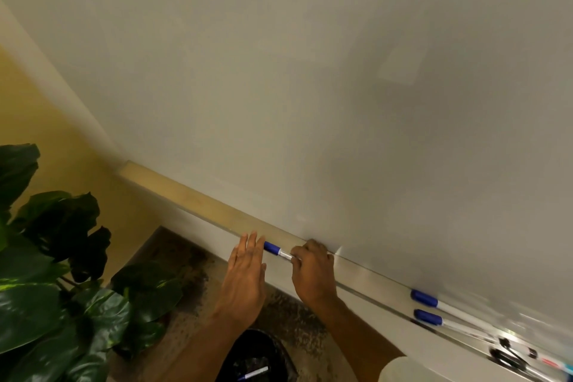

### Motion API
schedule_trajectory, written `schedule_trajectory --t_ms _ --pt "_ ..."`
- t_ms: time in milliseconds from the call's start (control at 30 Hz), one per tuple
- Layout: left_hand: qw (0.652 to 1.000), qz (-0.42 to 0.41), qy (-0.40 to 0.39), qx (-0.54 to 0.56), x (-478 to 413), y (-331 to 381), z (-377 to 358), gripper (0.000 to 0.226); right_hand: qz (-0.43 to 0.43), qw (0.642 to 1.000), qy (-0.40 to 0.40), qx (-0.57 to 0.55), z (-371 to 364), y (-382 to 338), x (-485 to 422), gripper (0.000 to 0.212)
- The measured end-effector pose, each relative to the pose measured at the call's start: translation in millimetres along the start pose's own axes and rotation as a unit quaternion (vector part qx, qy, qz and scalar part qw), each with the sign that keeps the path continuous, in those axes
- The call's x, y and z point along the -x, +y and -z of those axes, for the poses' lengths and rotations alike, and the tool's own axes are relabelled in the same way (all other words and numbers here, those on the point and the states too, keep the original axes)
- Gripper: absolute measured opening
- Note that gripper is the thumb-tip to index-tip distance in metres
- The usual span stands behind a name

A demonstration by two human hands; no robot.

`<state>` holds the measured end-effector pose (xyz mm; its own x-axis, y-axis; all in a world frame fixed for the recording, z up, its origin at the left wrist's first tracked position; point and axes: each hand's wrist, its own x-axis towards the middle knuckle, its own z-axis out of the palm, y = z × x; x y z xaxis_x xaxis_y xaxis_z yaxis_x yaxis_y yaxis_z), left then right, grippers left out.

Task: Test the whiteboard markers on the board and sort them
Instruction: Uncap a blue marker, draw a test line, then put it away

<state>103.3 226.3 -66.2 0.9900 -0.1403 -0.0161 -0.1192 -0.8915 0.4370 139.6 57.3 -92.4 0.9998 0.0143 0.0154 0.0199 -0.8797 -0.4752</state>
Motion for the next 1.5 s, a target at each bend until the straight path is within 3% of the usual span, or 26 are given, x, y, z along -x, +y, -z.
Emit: schedule_trajectory --t_ms 167,400,533,733,1233,1267,1367,1500 --pt "1.0 -0.017 0.008 0.0 4 12 0 0.054 0.033 0.999 0.008 -0.024 11 10 14 0.025" --pt "0.999 -0.05 0.006 0.006 15 46 -5 0.059 0.035 0.984 0.161 -0.068 62 66 76 0.017" --pt "0.997 -0.068 -0.012 0.028 30 74 -23 0.067 -0.011 0.983 0.184 -0.027 96 117 115 0.02" --pt "0.993 -0.104 -0.026 0.048 40 125 -45 0.064 -0.061 0.986 0.144 0.053 129 171 146 0.025" --pt "0.99 -0.117 -0.057 0.061 45 192 -81 0.086 -0.006 0.99 0.029 0.138 133 222 147 0.038" --pt "0.989 -0.117 -0.052 0.067 45 195 -83 0.083 0.001 0.99 0.031 0.138 132 223 146 0.04" --pt "0.988 -0.099 0.007 0.121 48 207 -81 0.044 0.016 0.991 0.064 0.115 135 221 146 0.047" --pt "0.962 0.0 0.019 0.273 50 242 -57 0.042 0.032 0.984 0.173 0.005 155 201 148 0.034"
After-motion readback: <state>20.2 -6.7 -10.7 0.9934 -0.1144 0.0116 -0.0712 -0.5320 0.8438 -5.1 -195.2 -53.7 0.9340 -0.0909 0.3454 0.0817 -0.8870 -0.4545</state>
